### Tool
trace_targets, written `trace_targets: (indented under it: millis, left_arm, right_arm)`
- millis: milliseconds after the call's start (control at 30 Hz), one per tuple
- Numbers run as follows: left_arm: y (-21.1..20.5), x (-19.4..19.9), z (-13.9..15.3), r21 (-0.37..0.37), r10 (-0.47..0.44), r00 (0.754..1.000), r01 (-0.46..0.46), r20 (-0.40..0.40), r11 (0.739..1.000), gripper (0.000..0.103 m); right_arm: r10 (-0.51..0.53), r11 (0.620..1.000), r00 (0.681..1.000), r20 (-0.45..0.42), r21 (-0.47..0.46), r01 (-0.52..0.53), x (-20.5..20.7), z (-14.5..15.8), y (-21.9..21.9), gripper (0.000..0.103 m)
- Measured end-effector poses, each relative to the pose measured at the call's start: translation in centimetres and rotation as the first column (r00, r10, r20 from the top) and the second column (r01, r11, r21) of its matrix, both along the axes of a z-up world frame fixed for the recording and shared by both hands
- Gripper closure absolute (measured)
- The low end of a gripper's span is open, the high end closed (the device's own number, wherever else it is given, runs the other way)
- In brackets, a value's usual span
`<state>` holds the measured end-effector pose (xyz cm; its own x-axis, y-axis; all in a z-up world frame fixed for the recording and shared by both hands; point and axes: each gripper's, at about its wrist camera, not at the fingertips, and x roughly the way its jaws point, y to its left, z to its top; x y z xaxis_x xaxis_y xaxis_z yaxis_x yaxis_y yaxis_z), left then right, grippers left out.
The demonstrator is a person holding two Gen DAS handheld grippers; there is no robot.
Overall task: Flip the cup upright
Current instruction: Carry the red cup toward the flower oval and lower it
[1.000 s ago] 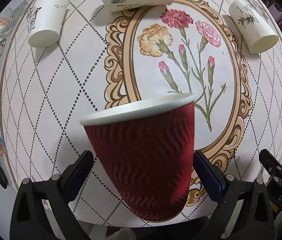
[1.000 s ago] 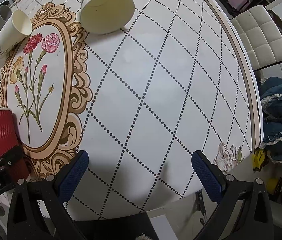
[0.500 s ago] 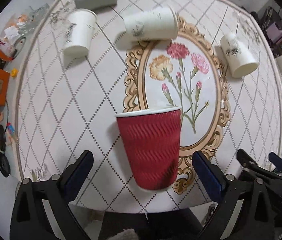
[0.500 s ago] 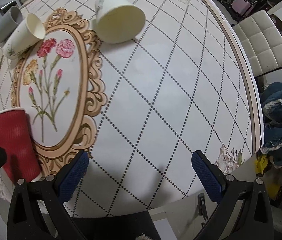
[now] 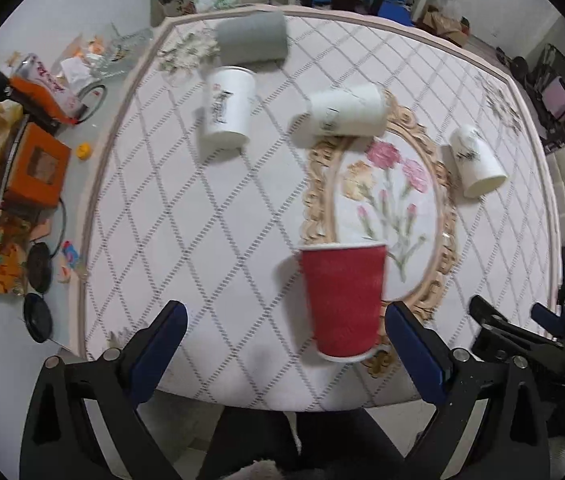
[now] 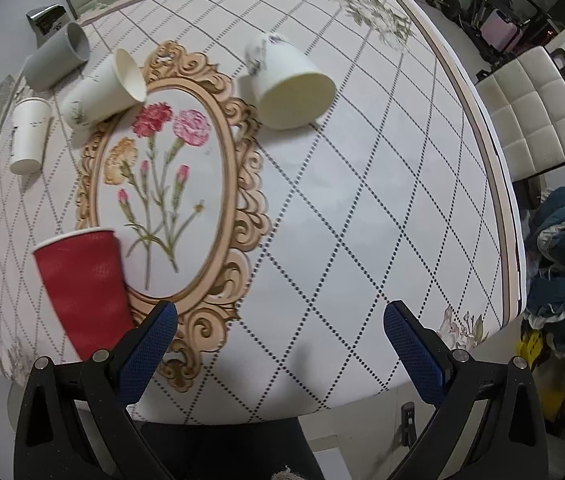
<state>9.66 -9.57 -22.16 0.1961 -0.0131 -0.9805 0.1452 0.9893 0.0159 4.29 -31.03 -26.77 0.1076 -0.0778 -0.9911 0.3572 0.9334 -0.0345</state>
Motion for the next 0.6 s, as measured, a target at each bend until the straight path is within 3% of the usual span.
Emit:
trace_targets:
  millis: [100,367,600]
  left_arm:
    - [2.4,0.5,-0.9,0.032,0.028,1.000,-0.028,0.007,0.999,0.002]
    - [8.9,0.6,-6.1,0.078,0.120,0.990,-0.115,-0.069,0.990,0.002]
    - [11.5,0.0,-8.7,0.085,0.140,0.982,-0.130,-0.124,0.988,0.002]
  right_arm:
    - [0.030,0.999,1.000,0.006,0.011,-0.030,1.0,0.6,1.6,0.000]
    - [0.126,0.992,0.992,-0.006,0.022,-0.126,3.5,0.9,7.5,0.000]
    - [0.192,0.981,0.980,-0.042,0.039,-0.191,6.1,-0.3,11.6,0.000]
